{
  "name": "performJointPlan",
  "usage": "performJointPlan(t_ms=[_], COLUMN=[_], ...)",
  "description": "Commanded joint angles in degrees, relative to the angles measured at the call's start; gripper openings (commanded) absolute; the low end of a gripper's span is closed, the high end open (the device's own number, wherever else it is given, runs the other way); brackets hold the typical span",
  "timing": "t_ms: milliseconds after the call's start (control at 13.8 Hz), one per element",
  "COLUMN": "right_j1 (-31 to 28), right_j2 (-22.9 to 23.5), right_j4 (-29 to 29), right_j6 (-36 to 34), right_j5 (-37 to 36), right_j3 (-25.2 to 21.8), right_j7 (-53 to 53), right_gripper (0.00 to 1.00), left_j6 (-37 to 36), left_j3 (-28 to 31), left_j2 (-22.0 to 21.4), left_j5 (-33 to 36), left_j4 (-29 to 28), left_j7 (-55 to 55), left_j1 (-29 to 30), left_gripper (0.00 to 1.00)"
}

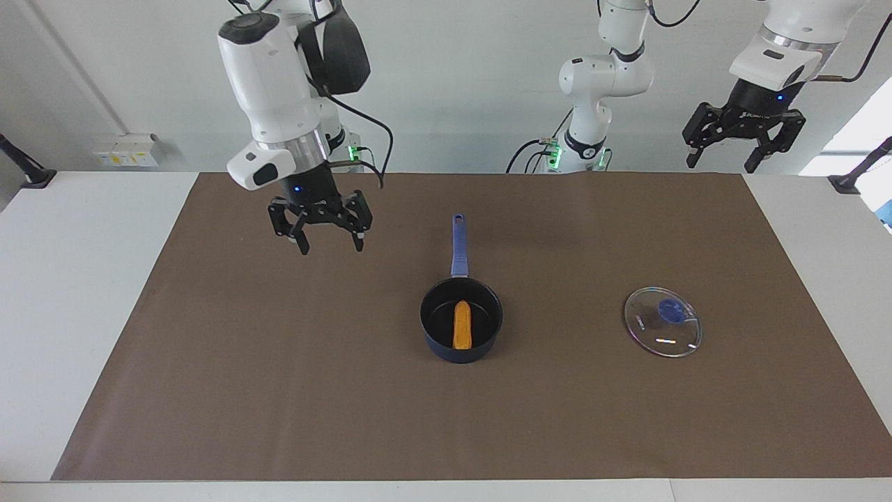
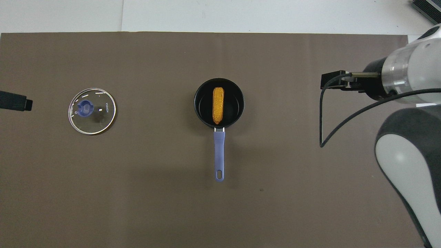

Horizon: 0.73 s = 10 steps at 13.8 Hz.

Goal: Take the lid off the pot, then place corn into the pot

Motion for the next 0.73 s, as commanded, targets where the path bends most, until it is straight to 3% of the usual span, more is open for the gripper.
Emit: performJointPlan(t_ms=[0, 436, 655], right_j1=[-2.2, -7.4, -9.3], right_j2=[-3.9, -9.5, -9.5], right_j4=[-0.8, -1.5, -1.2], right_j6=[-4.1, -13.8, -17.1], right_j5=[0.1, 0.0, 0.1], right_j3=[0.4, 0.1, 0.0], right_j7=[-1.5, -10.1, -9.9], right_gripper=[1.00, 1.00, 1.00], left_j6=[-2.0, -5.2, -5.2], left_j3=[0.6, 0.7, 0.7], left_j2=[0.9, -2.1, -2.4], left_j5=[0.1, 1.8, 1.7], left_j4=[2.4, -2.2, -2.5], left_j7=[-0.7, -6.5, -6.2], left_j1=[-0.8, 0.1, 0.1], left_gripper=[1.00, 1.00, 1.00])
